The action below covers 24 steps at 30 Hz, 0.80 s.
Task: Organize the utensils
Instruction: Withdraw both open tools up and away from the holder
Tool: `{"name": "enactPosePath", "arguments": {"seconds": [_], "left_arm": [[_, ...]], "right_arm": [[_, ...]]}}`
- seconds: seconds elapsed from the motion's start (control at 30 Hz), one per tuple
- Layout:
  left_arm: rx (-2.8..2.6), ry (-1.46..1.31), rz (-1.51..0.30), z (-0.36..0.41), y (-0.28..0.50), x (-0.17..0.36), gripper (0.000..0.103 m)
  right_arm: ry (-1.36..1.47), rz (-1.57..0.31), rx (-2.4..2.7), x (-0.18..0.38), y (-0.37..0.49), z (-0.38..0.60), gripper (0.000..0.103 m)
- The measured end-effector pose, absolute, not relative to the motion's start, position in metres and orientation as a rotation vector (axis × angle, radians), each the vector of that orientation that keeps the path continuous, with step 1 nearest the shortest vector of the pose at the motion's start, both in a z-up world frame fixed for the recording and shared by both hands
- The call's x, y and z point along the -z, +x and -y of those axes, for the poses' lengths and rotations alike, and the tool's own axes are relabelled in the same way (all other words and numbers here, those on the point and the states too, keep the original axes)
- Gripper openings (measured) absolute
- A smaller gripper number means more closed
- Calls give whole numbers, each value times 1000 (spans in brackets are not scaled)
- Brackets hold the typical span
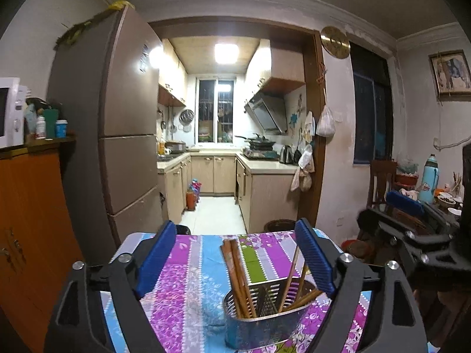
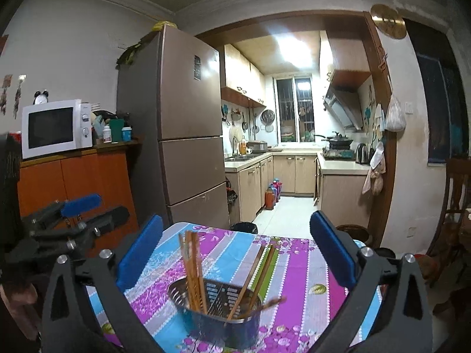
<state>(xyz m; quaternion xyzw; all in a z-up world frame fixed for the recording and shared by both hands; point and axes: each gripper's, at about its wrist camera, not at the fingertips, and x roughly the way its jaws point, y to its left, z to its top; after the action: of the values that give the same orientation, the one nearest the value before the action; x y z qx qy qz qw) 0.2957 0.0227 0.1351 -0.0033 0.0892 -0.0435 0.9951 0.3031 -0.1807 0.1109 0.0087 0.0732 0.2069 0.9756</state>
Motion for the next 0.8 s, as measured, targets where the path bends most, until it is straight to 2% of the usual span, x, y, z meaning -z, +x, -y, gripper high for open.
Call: {"name": "enactPosePath", "arguments": {"seconds": [0.23, 0.57, 0.8], "left_arm": [[46, -19, -109, -41, 227, -128, 98], [6, -51, -54, -55, 137, -95, 98], [18, -81, -84, -58, 99, -71, 98]], "right_arm": [[17, -111, -390, -98, 244, 181, 97], [-18, -119, -304, -74, 166, 175, 97], [4, -161, -282, -53, 131, 172, 97]]}}
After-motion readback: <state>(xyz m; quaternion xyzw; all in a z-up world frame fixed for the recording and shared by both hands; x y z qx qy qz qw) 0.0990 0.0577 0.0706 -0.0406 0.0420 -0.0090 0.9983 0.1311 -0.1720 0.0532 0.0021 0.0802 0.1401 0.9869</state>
